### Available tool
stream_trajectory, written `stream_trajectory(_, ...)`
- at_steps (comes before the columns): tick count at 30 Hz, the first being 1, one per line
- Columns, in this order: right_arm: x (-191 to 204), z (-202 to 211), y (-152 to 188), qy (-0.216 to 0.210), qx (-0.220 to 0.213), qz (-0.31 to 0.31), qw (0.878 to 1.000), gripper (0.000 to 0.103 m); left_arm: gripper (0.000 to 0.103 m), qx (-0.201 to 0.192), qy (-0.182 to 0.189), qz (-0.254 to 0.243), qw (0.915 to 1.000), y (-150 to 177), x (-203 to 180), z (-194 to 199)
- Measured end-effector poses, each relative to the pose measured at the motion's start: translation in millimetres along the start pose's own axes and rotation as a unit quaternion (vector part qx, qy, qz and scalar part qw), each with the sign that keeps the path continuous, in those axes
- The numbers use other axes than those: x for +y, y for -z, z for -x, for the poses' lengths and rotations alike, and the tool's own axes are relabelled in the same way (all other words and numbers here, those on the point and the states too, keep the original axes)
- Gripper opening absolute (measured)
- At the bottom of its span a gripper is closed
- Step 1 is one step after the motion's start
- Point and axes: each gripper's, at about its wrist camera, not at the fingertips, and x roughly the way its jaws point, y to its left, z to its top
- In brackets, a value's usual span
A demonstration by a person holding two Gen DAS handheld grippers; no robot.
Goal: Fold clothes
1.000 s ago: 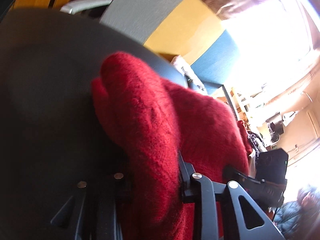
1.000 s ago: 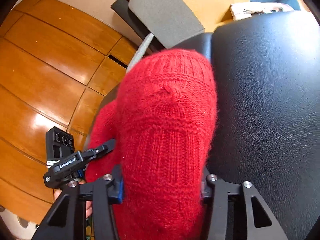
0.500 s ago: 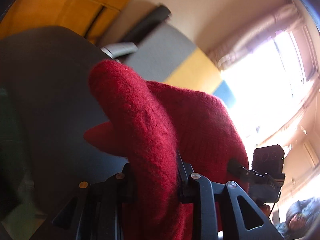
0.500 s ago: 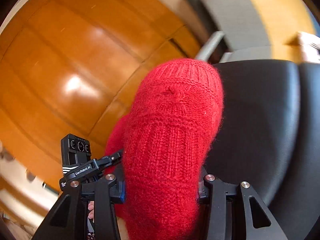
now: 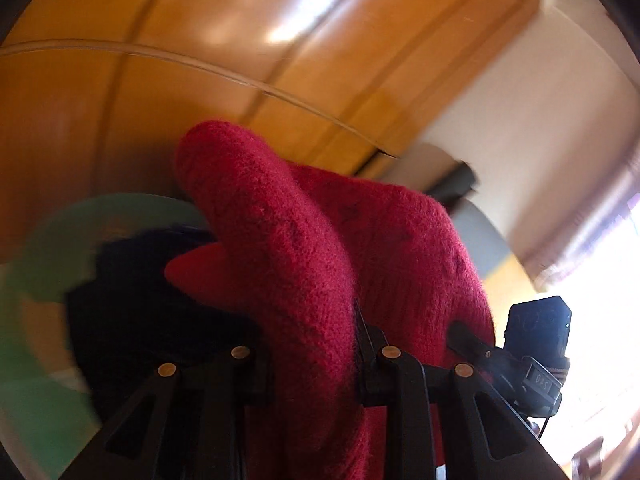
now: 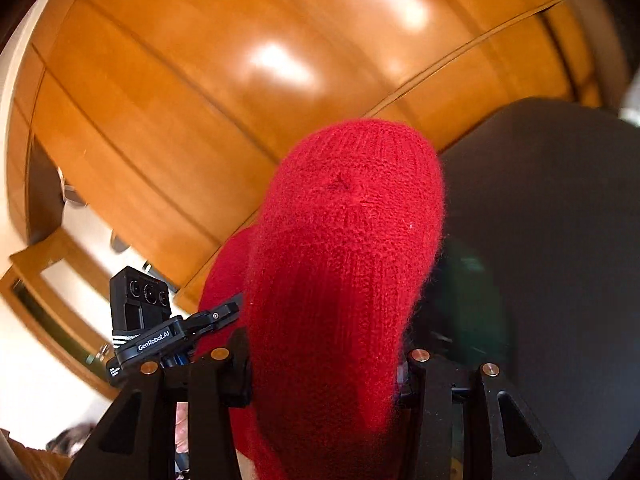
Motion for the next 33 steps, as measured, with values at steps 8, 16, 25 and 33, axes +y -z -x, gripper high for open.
stream_trajectory(8,-59.2,-121.0,3.9,0.017,0.089,-0.051,0.995,0.048,0.027,0.052,-0.08,0.049,0.9943,10.0,64.8,-112.9)
stream_trajectory(16,-99.4,-116.3,5.1,0.05,0.099,-0.056,0.992,0.063,0.031,0.05,-0.072,0.06,0.9943,28.9,74.0,-93.9)
stream_trajectory(25,-19.5,-48.2,-14.8,0.15,0.03,0.144,0.978,0.06,0.028,-0.058,-0.081,0.046,0.994,20.1,42.1,-45.2)
stream_trajectory(33,-7.2,-129.3,-21.0,0.175,0.117,0.206,0.956,0.046,0.022,0.041,-0.149,0.0,0.9881,1.0,33.1,-140.4)
